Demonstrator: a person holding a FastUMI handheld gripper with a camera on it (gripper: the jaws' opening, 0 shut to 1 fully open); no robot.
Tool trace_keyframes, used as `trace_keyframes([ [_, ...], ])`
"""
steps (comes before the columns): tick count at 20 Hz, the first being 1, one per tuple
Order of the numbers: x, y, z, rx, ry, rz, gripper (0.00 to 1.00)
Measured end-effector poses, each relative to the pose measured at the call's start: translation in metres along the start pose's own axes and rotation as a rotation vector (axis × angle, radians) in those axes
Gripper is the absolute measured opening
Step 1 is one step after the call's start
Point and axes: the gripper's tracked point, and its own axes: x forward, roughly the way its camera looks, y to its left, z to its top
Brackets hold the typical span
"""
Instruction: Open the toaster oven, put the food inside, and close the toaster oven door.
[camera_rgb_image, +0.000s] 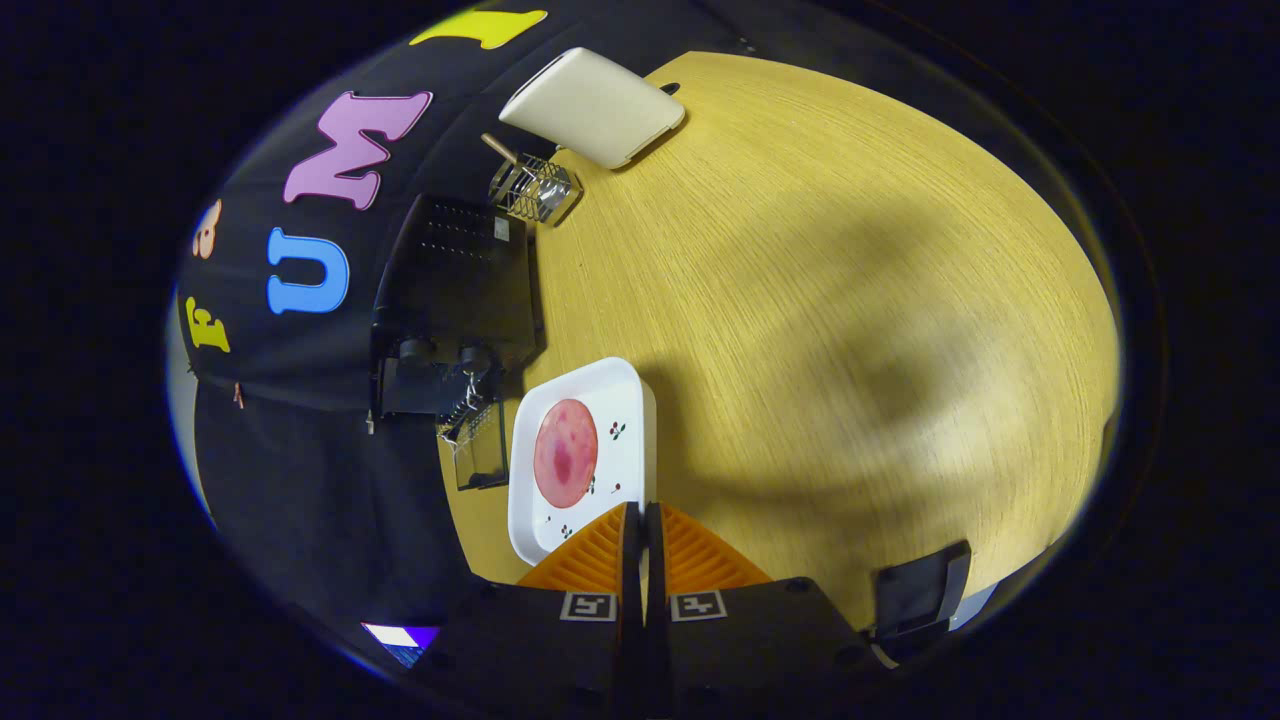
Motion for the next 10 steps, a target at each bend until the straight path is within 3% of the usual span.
trace_keyframes([
  [10,0.001,0.082,-0.027,0.007,-0.021,0.077,0.05],
])
